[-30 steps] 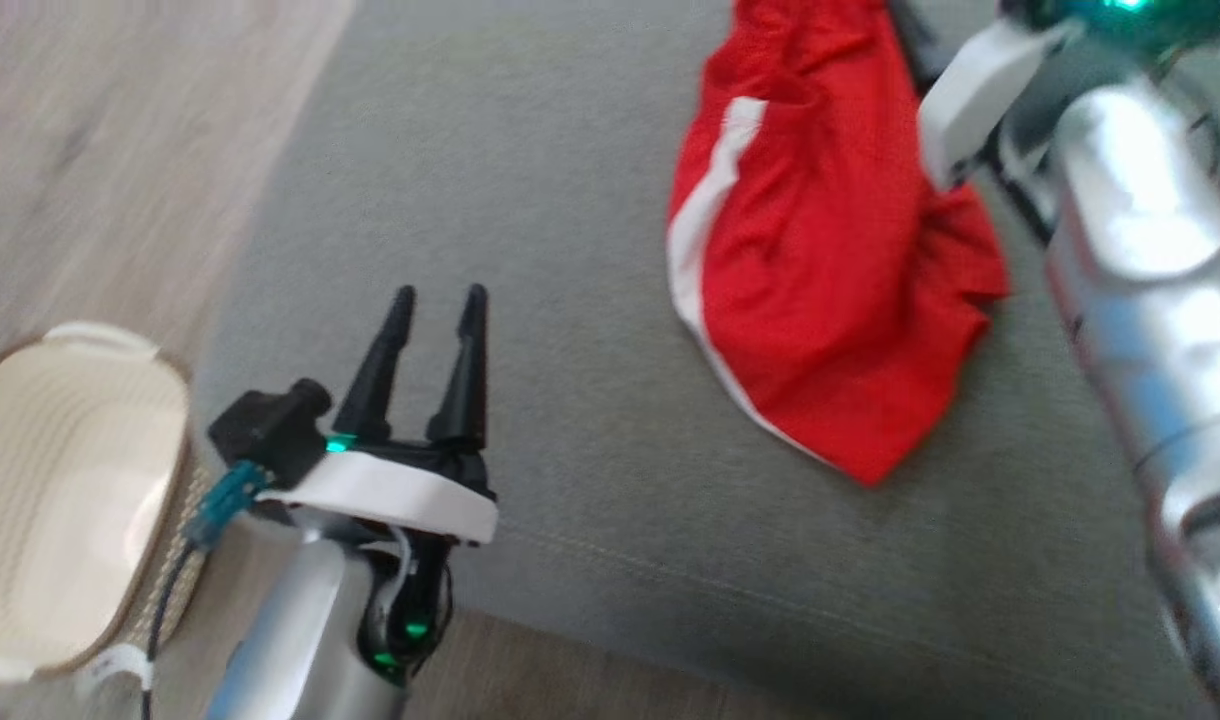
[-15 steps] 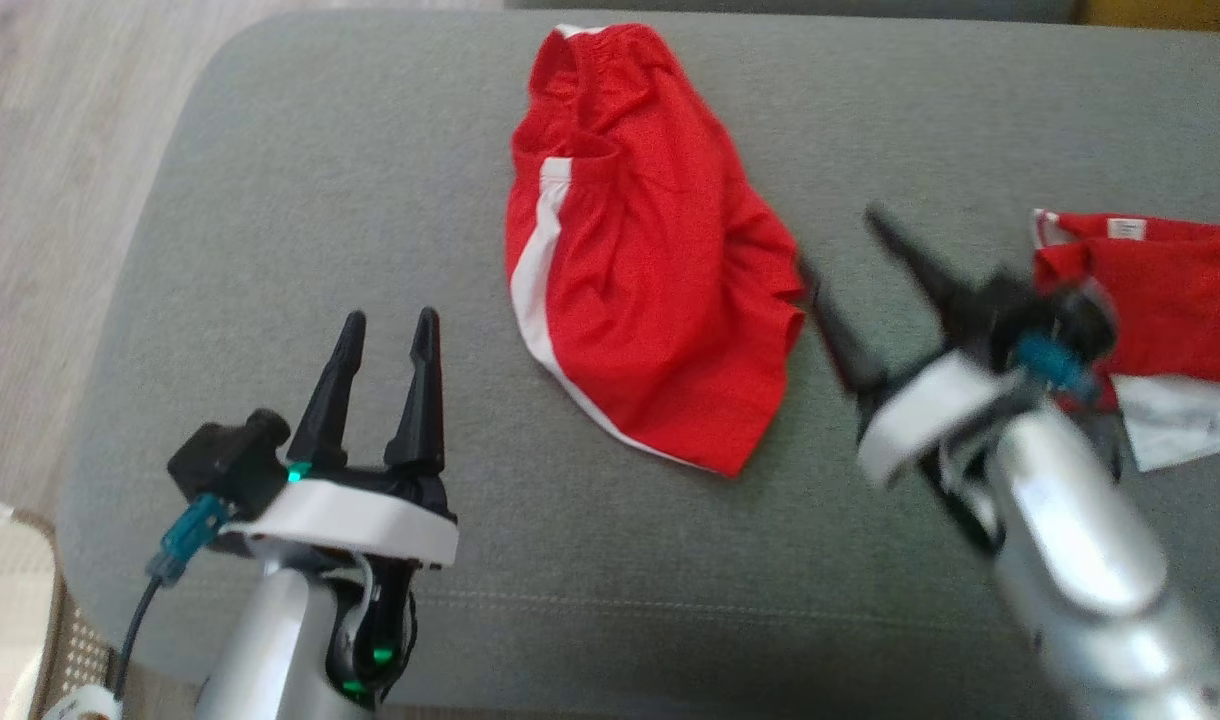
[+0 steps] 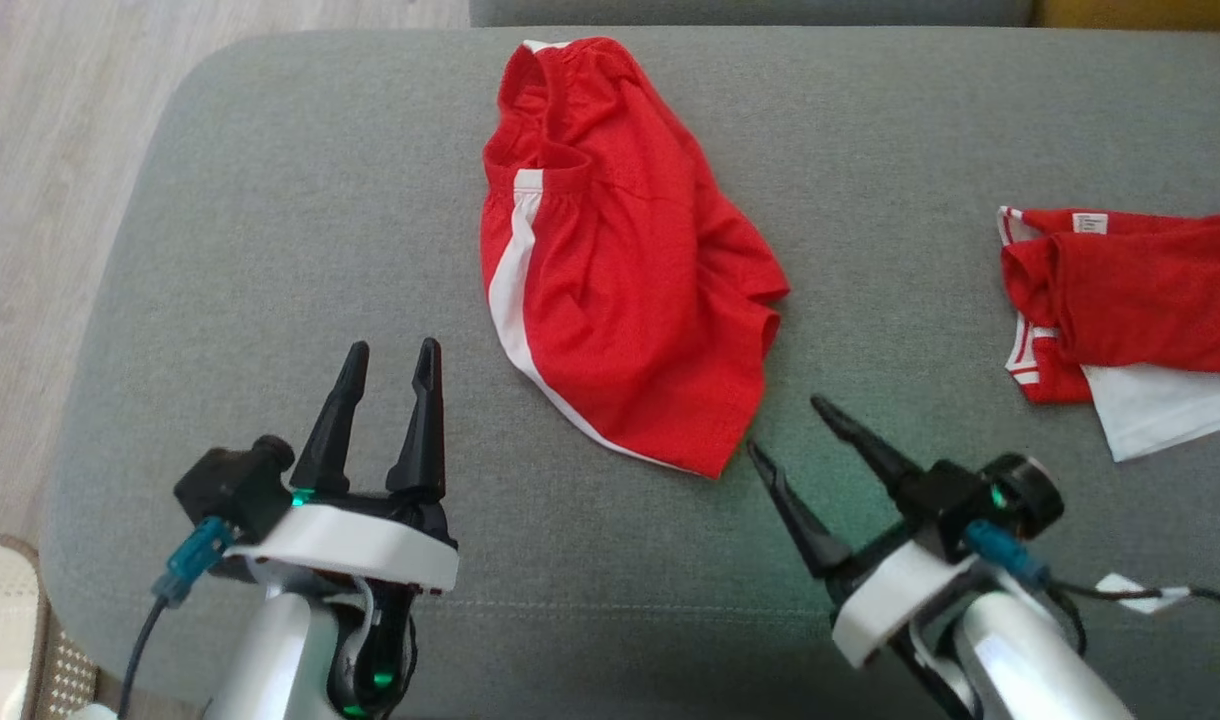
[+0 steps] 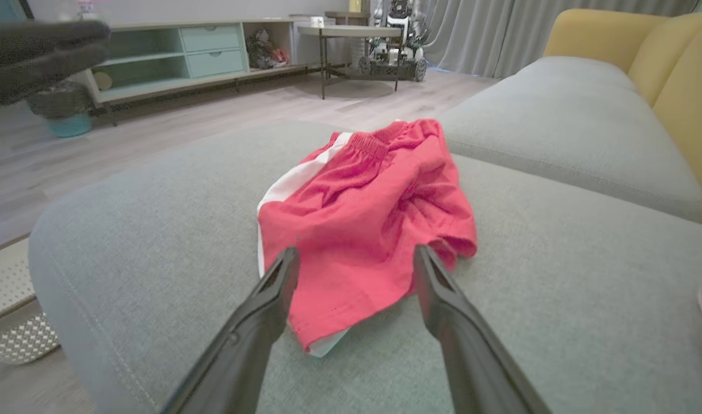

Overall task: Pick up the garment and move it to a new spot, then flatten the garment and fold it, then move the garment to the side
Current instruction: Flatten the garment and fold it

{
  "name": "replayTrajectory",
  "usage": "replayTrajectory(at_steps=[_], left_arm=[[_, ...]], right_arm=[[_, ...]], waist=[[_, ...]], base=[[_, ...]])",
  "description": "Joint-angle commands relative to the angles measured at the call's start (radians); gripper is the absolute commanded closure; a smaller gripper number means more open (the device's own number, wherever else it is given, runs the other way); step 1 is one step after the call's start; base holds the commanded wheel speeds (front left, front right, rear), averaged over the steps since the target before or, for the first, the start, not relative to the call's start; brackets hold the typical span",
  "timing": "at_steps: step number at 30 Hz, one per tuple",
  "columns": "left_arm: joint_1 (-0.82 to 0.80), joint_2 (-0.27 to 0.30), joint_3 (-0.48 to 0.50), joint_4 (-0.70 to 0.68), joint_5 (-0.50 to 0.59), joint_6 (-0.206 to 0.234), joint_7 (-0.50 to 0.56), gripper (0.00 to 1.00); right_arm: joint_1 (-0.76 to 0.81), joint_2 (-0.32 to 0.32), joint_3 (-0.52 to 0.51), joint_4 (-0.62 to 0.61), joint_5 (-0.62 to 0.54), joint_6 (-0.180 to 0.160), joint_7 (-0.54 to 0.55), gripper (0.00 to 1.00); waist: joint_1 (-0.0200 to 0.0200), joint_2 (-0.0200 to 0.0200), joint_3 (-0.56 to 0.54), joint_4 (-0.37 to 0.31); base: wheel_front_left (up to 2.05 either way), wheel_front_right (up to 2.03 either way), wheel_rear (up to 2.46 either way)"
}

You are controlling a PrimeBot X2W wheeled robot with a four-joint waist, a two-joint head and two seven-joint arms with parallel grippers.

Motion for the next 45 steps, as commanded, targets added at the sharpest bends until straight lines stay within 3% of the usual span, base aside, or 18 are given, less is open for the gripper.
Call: replayTrajectory(at_steps=[1,20,40,41,43,44,45], left_arm=[[-0.028,0.009,0.031,-0.025,0.007,-0.004,-0.005,0.00],[-0.074,0.009,-0.014,-0.011,-0.014,0.002,-0.005,0.00],[-0.100,0.009,-0.048,-0.038,-0.040,0.019,-0.005,0.00],[-0.101,0.009,-0.048,-0.038,-0.040,0.019,-0.005,0.00],[-0.101,0.009,-0.048,-0.038,-0.040,0.020,-0.005,0.00],[-0.101,0.009,-0.049,-0.037,-0.040,0.020,-0.005,0.00],[-0.101,0.009,-0.050,-0.036,-0.040,0.020,-0.005,0.00]], right_arm=[[0.007,-0.013,0.028,-0.011,0.002,0.000,-0.009,0.00],[-0.099,-0.016,0.138,0.263,0.008,0.000,-0.008,0.00],[-0.174,0.004,0.120,0.344,-0.039,0.000,-0.009,0.00],[-0.177,0.005,0.124,0.349,-0.037,0.000,-0.009,0.03],[-0.184,0.005,0.136,0.364,-0.033,0.000,-0.009,0.83],[-0.187,0.004,0.142,0.370,-0.030,0.000,-0.009,1.00],[-0.189,0.003,0.147,0.375,-0.025,0.000,-0.009,1.00]], waist=[[0.0000,-0.0001,0.006,0.009],[0.0000,-0.0001,0.080,0.104],[0.0000,-0.0001,0.134,0.171],[0.0000,-0.0001,0.134,0.171],[0.0000,-0.0001,0.134,0.169],[0.0000,-0.0001,0.133,0.168],[0.0000,-0.0001,0.131,0.167]], base=[[0.00,0.00,0.00],[0.00,0.00,0.00],[0.00,0.00,0.00],[0.00,0.00,0.00],[0.00,0.00,0.00],[0.00,0.00,0.00],[0.00,0.00,0.00]])
